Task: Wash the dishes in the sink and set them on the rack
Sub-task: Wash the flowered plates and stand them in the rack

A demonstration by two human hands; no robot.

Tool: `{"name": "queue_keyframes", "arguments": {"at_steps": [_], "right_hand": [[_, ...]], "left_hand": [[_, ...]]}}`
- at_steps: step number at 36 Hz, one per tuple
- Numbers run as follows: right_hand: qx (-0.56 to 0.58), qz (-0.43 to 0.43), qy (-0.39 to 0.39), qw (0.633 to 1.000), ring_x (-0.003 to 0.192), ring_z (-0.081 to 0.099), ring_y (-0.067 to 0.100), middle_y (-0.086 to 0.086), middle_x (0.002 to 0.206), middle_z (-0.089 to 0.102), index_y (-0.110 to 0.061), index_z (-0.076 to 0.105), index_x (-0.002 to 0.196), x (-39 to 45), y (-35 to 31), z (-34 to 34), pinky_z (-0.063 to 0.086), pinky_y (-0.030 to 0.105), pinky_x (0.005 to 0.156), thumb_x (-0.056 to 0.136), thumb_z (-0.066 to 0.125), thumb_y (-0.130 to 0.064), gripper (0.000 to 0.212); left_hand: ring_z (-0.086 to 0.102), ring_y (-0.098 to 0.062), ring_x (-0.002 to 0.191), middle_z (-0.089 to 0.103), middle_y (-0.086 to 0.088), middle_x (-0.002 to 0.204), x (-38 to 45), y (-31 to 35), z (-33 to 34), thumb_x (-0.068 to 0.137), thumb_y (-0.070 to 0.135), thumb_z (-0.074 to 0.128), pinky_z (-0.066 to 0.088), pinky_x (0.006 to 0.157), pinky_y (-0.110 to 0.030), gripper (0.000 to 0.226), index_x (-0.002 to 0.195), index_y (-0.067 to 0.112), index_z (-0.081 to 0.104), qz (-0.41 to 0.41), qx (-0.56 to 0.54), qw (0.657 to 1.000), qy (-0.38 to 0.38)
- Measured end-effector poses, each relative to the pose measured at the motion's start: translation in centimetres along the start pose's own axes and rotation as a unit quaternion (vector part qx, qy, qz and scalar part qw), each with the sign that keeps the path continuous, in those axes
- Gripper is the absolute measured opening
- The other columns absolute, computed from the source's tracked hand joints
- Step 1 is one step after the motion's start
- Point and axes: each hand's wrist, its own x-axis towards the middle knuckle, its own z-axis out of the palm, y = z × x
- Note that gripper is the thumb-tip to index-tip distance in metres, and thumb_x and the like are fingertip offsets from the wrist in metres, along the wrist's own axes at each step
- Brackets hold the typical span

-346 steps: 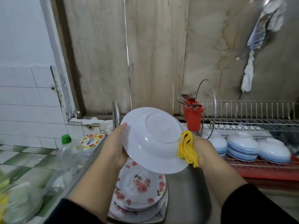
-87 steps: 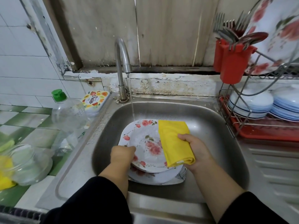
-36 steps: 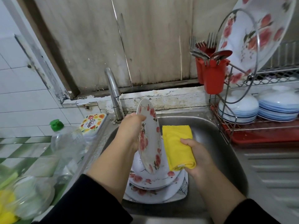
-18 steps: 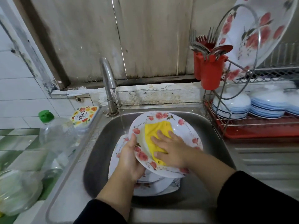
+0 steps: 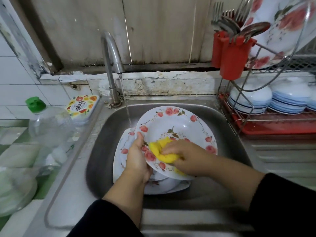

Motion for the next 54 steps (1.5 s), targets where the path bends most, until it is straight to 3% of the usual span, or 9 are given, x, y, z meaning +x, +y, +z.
{"name": "queue_keyframes", "arguments": {"at_steps": [8, 14, 21, 26, 30, 36, 43, 50, 54], "right_hand": [[-0.329, 0.144, 0.039, 0.932, 0.127, 0.03, 0.027, 0.008, 0.137, 0.032, -0.013, 0.051, 0.123, 1.0, 4.2, -4.4, 0.037, 0.039, 0.099, 0.088, 0.05, -0.016, 0.035], [-0.068, 0.056, 0.095, 0.992, 0.133, 0.025, 0.028, 0.011, 0.145, 0.031, -0.012, 0.045, 0.139, 4.5, -0.4, -0.9, 0.021, 0.033, 0.112, 0.09, 0.045, -0.012, 0.05], [-0.153, 0.087, -0.068, 0.982, 0.109, 0.051, 0.02, -0.004, 0.12, 0.055, -0.022, 0.06, 0.117, -0.5, 1.4, -3.2, 0.043, 0.035, 0.093, 0.089, 0.047, -0.024, 0.031], [-0.281, 0.147, 0.076, 0.945, 0.109, 0.045, 0.025, 0.012, 0.125, 0.049, -0.007, 0.055, 0.107, 2.8, 2.9, -4.6, 0.035, 0.033, 0.095, 0.091, 0.041, -0.02, 0.025], [-0.055, 0.093, 0.112, 0.988, 0.122, 0.042, 0.028, 0.015, 0.132, 0.047, -0.006, 0.052, 0.126, 4.8, -0.5, -1.9, 0.031, 0.03, 0.1, 0.093, 0.044, -0.012, 0.034], [-0.065, 0.085, -0.143, 0.984, 0.093, 0.052, 0.018, -0.006, 0.102, 0.052, -0.005, 0.061, 0.103, 0.8, 0.3, -3.5, 0.042, 0.033, 0.083, 0.09, 0.046, -0.032, 0.034], [-0.168, 0.13, 0.105, 0.971, 0.119, 0.041, 0.029, 0.012, 0.124, 0.048, -0.008, 0.056, 0.116, 4.8, 2.4, -3.8, 0.035, 0.033, 0.097, 0.092, 0.043, -0.013, 0.028], [0.002, 0.059, -0.095, 0.994, 0.09, 0.048, 0.019, 0.002, 0.094, 0.051, -0.015, 0.057, 0.088, 1.6, 0.5, -1.7, 0.038, 0.031, 0.079, 0.089, 0.049, -0.013, 0.008], [-0.111, 0.172, 0.015, 0.979, 0.104, 0.049, 0.019, 0.005, 0.122, 0.053, -0.015, 0.057, 0.119, 2.0, 2.8, -4.4, 0.04, 0.03, 0.084, 0.091, 0.045, -0.022, 0.031]], "left_hand": [[0.07, -0.022, 0.08, 0.075, -0.005, 0.086, -0.2, 0.1, 0.4, 0.1, 0.042, 0.033, 0.053, 0.075, -0.04, 0.04, 0.101, 0.018, 0.065, 0.03, 0.063, 0.998, 0.002], [0.072, -0.024, 0.084, 0.073, -0.011, 0.097, 0.2, -0.1, 0.1, 0.1, 0.044, 0.03, 0.051, 0.078, -0.04, 0.049, 0.106, 0.011, 0.065, 0.008, 0.04, 0.999, -0.002], [0.071, -0.023, 0.077, 0.075, -0.005, 0.083, -0.2, 0.2, 0.4, 0.1, 0.043, 0.034, 0.052, 0.071, -0.038, 0.041, 0.101, 0.017, 0.065, 0.042, 0.039, 0.998, 0.027], [0.068, -0.025, 0.085, 0.075, -0.004, 0.085, -0.2, 0.1, 0.5, 0.101, 0.04, 0.033, 0.052, 0.075, -0.041, 0.039, 0.101, 0.018, 0.064, 0.029, 0.067, 0.997, 0.024], [0.072, -0.024, 0.072, 0.074, -0.01, 0.083, -0.1, 0.1, 0.2, 0.101, 0.038, 0.034, 0.049, 0.072, -0.039, 0.044, 0.092, 0.011, 0.068, 0.003, 0.054, 0.998, 0.028], [0.072, -0.022, 0.068, 0.074, -0.007, 0.079, -0.1, 0.4, 0.1, 0.1, 0.041, 0.035, 0.049, 0.068, -0.038, 0.044, 0.093, 0.015, 0.069, 0.026, 0.04, 0.998, 0.028], [0.072, -0.021, 0.076, 0.075, -0.004, 0.085, 0.0, 0.3, 0.3, 0.1, 0.04, 0.035, 0.052, 0.074, -0.039, 0.038, 0.099, 0.018, 0.066, 0.024, 0.085, 0.996, 0.016], [0.072, -0.022, 0.074, 0.075, -0.008, 0.085, 0.1, 0.5, 0.2, 0.1, 0.039, 0.035, 0.05, 0.074, -0.039, 0.039, 0.097, 0.014, 0.065, 0.046, 0.046, 0.998, 0.015], [0.071, -0.019, 0.078, 0.075, -0.003, 0.084, -0.2, 0.6, 0.7, 0.1, 0.038, 0.037, 0.052, 0.077, -0.039, 0.034, 0.096, 0.02, 0.065, 0.059, 0.071, 0.996, 0.012]]}}
